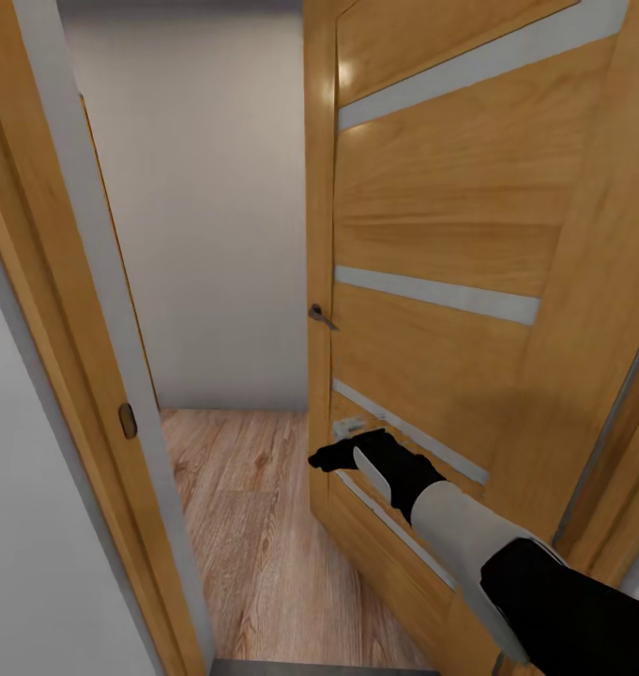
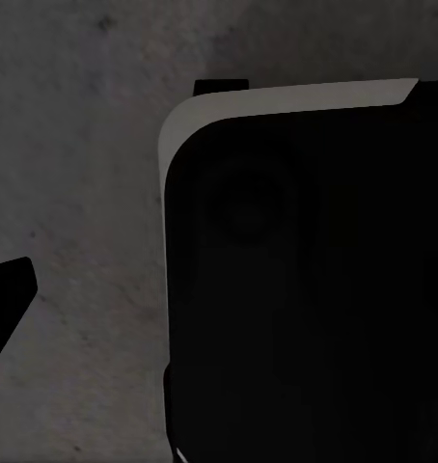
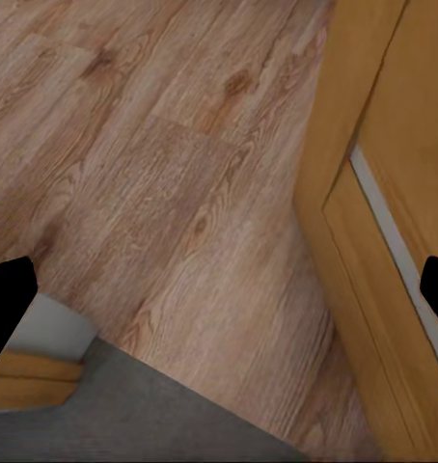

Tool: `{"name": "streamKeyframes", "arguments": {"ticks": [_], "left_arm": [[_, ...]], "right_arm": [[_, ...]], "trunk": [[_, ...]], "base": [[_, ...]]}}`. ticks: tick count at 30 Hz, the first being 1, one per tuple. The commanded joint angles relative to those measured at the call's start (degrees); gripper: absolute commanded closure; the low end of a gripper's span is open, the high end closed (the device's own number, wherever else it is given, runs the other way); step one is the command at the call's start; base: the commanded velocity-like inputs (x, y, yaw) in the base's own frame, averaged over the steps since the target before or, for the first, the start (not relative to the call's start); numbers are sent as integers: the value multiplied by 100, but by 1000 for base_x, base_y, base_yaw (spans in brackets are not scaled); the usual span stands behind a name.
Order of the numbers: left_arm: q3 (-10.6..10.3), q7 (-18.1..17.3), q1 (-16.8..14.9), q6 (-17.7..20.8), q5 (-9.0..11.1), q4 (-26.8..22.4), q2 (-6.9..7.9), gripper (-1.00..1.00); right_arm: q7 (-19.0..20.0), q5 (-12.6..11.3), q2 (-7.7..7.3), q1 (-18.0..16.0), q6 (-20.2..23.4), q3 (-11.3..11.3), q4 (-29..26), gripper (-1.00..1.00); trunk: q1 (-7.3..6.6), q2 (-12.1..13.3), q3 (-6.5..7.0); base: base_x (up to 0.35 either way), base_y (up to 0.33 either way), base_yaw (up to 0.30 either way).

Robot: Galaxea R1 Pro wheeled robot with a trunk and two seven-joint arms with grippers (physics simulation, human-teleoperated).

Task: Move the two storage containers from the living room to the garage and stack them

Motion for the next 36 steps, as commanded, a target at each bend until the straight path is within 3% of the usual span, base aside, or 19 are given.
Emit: {"name": "streamKeyframes", "arguments": {"ticks": [1, 7, 18, 28, 36], "left_arm": [[-5, -1, -1, -16, 1, 0, 1, -100], [2, -1, -1, -9, 8, 0, 9, -100], [9, -1, -1, -9, 22, 0, 10, -100], [11, -1, -1, -9, 34, 0, 10, -100], [37, -1, -1, -7, 76, 0, 10, -100]], "right_arm": [[11, 13, 0, 32, -5, 14, 3, -100], [6, 73, 0, 372, -184, 33, 79, -100], [-37, 569, 0, 990, -467, 46, 157, -100], [14, 605, 0, 1069, -1032, 47, 1210, -100], [18, 622, 0, 1069, -1163, 47, 1353, -100]], "trunk": [[0, -3, -5], [0, -3, -5], [0, -3, -5], [0, -3, -5], [0, -3, -5]], "base": [[0, 0, 0], [0, 0, 0], [0, 0, 0], [0, 0, 0], [0, 0, 0]]}}
